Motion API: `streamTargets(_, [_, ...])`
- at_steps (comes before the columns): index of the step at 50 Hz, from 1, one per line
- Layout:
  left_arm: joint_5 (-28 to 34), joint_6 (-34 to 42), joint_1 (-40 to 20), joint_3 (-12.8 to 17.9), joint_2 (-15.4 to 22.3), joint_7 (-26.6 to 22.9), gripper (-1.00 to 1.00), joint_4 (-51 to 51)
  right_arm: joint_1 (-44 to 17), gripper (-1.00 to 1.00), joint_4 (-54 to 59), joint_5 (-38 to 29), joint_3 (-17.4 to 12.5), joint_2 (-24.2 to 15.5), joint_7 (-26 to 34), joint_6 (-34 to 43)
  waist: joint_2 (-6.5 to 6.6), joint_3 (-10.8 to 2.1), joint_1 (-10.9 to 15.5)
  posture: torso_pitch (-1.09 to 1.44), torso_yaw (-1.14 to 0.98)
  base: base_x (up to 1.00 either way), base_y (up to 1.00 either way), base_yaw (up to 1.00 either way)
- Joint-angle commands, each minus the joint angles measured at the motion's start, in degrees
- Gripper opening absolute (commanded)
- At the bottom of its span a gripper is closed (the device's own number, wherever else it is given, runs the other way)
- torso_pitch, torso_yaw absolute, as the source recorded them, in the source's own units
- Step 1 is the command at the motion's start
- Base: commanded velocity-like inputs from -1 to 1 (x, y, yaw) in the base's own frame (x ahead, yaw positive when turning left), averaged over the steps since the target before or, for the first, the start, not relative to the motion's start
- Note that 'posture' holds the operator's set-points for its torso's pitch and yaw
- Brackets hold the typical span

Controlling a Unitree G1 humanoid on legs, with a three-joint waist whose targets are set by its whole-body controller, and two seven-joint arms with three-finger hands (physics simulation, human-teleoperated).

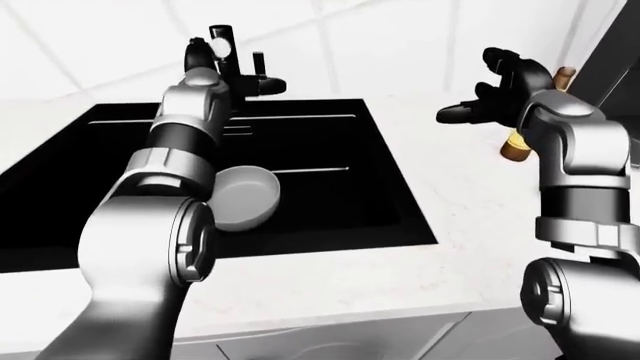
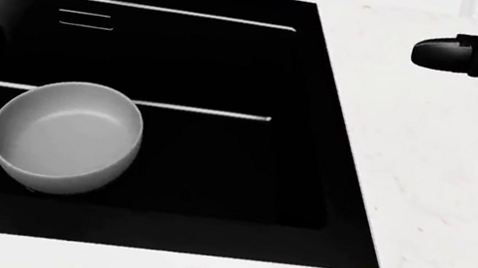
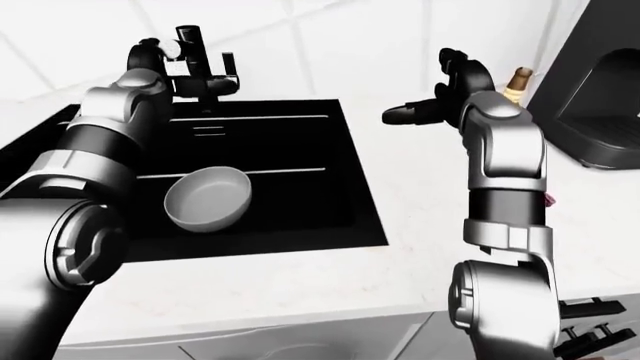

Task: Turn the sink spout to the right.

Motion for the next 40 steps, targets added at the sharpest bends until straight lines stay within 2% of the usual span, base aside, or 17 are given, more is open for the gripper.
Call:
streamTargets(1, [0.2, -1.5, -2.6, -0.1, 0.5, 0.1, 1.0, -2.4, -2.0, 1.0, -2.0, 0.1, -0.5, -0.8, -0.2, -1.5, -0.09, -1.66, 0.0, -0.1, 0.0, 0.0, 0.0, 0.0])
streamTargets(17, [-0.2, -1.2, -2.5, -0.7, -1.8, 0.5, 1.0, -3.1, 0.0, 1.0, -4.8, 0.9, -1.1, -1.1, -0.5, -0.5, -0.34, -1.61, 0.0, -0.1, 0.0, 0.0, 0.0, 0.0])
streamTargets(40, [-1.1, -0.3, -2.6, -1.5, -4.2, 0.8, 1.0, -4.3, -0.6, 1.0, -4.2, 0.9, -0.9, -1.4, -0.4, -0.5, -0.58, -1.48, 0.0, -0.1, 0.0, 0.0, 0.0, 0.0])
